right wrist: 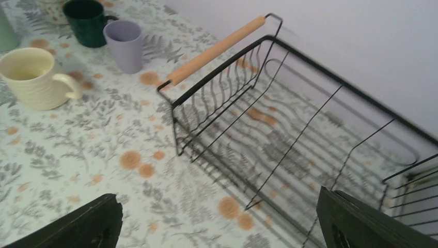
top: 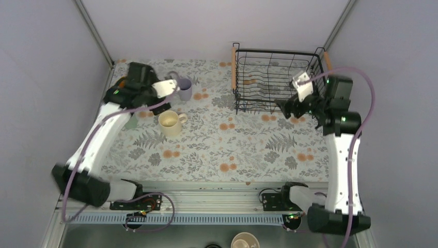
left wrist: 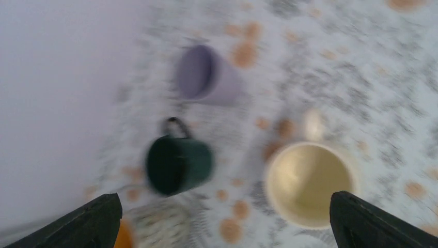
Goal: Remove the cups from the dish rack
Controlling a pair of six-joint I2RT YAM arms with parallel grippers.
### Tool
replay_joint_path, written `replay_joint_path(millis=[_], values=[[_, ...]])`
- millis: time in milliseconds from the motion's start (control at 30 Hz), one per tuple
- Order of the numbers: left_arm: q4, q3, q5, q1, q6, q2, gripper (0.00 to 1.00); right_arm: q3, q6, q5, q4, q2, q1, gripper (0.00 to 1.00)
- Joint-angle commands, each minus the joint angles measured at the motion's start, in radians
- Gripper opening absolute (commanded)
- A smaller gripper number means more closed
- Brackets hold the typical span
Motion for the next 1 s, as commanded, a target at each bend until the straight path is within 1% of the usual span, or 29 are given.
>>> replay_joint_path(millis=[0, 67, 167, 200, 233, 333, 400, 467, 633, 733, 833, 967], values=[[0.351, -0.172, -0.115, 0.066, -0.239, -0.312, 1.0, -0.228, 0.074, -0.04, 0.151, -0.169, 0.0, 1.0], [0.443, -0.268, -0.165, 0.076, -0.271, -0.442, 1.0, -0.366, 0.113, 0.033, 0.26, -0.261, 0.0, 1.0], [0.56, -0.432, -0.263, 0.094, -0.365, -0.622, 1.0, -0.506, 0.127, 0.092, 0.364, -0.397, -0.001, 1.0], [0.565, -0.466, -0.287, 0.095, -0.406, -0.678, 1.0, -0.539, 0.123, 0.087, 0.376, -0.443, 0.0, 1.0], [0.546, -0.494, -0.277, 0.095, -0.416, -0.725, 1.0, -0.569, 0.116, 0.065, 0.372, -0.486, -0.001, 1.0], [0.476, -0.564, -0.196, 0.097, -0.479, -0.859, 1.0, -0.638, 0.105, 0.012, 0.349, -0.594, -0.003, 1.0], [0.452, -0.611, -0.166, 0.117, -0.55, -0.973, 1.0, -0.69, 0.116, 0.018, 0.393, -0.679, -0.008, 1.0], [0.472, -0.682, -0.181, 0.154, -0.575, -1.066, 1.0, -0.718, 0.123, 0.012, 0.41, -0.739, -0.01, 1.0], [0.536, -0.851, -0.395, 0.16, -0.613, -1.155, 1.0, -0.785, 0.138, -0.002, 0.443, -0.755, -0.024, 1.0], [0.544, -0.907, -0.405, 0.164, -0.609, -1.229, 1.0, -0.793, 0.148, 0.013, 0.45, -0.752, -0.024, 1.0], [0.553, -0.915, -0.437, 0.19, -0.623, -1.248, 1.0, -0.793, 0.149, 0.012, 0.451, -0.762, -0.025, 1.0], [0.554, -0.918, -0.434, 0.207, -0.621, -1.248, 1.0, -0.798, 0.147, 0.016, 0.453, -0.771, -0.029, 1.0]])
